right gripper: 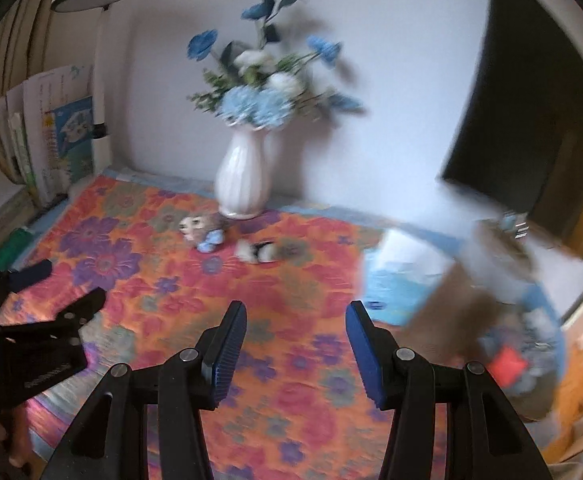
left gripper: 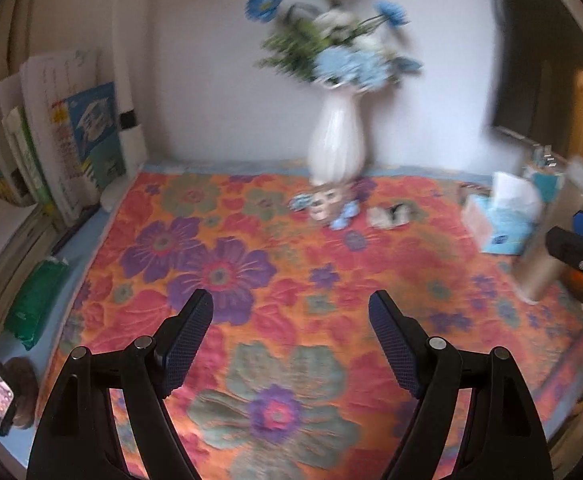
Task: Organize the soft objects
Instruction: 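Move both grippers back over the bed toward the small plush toys, then grasp the brown plush hedgehog with left gripper while right gripper grasps the white plush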
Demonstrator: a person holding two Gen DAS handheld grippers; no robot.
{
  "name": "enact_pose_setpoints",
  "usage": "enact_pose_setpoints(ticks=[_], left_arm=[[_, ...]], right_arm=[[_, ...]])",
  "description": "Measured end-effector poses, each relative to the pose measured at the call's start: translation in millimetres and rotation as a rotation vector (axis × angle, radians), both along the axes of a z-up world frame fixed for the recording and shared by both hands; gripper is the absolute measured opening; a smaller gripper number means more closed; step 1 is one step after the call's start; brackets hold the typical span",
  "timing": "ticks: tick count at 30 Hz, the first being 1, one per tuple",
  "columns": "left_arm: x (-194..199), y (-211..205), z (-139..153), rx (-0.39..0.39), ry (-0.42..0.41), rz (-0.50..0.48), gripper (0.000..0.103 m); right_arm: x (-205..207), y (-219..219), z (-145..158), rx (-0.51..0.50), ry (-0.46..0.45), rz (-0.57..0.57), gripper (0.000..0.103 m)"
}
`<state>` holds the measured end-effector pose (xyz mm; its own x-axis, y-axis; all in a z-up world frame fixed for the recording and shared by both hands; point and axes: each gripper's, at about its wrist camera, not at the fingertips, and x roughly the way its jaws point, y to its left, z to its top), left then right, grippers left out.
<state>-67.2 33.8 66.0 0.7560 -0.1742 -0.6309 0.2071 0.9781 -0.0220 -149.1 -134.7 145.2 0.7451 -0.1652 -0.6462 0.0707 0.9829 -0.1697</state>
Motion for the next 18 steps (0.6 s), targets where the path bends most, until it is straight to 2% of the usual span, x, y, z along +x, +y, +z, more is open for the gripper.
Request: enact_pose_setpoints(ticks=[4, 7, 9, 12, 14, 18], left_arm=[[28, 28, -22, -0.047, 0.082, 0.064, 0.079], [44, 46, -37, -0.064, 0.107, 0.113, 0.079], [50, 54, -46, -0.065, 0.113, 0.134, 0.079], [55, 59, -54, -0.111, 0.146, 0.131, 0.079], [53, 58, -53, -0.115, 0.128, 0.118, 0.079], [53, 53, -55, -0.093, 0.129, 0.104, 0.079]], right_arm=[[45, -8, -19, 0.232, 0.083, 0.092, 0.050], [78, -11, -42, 0.366, 0.126, 0.129, 0.050], [97, -6, -63, 0.363, 0.133, 0.126, 0.050], [109, 2, -91, 0.310, 0.132, 0.108, 0.050], [114, 5, -108, 0.309, 0.141, 0.110, 0.050], [117, 5, -118, 0.311, 0.155, 0.101, 0.052]])
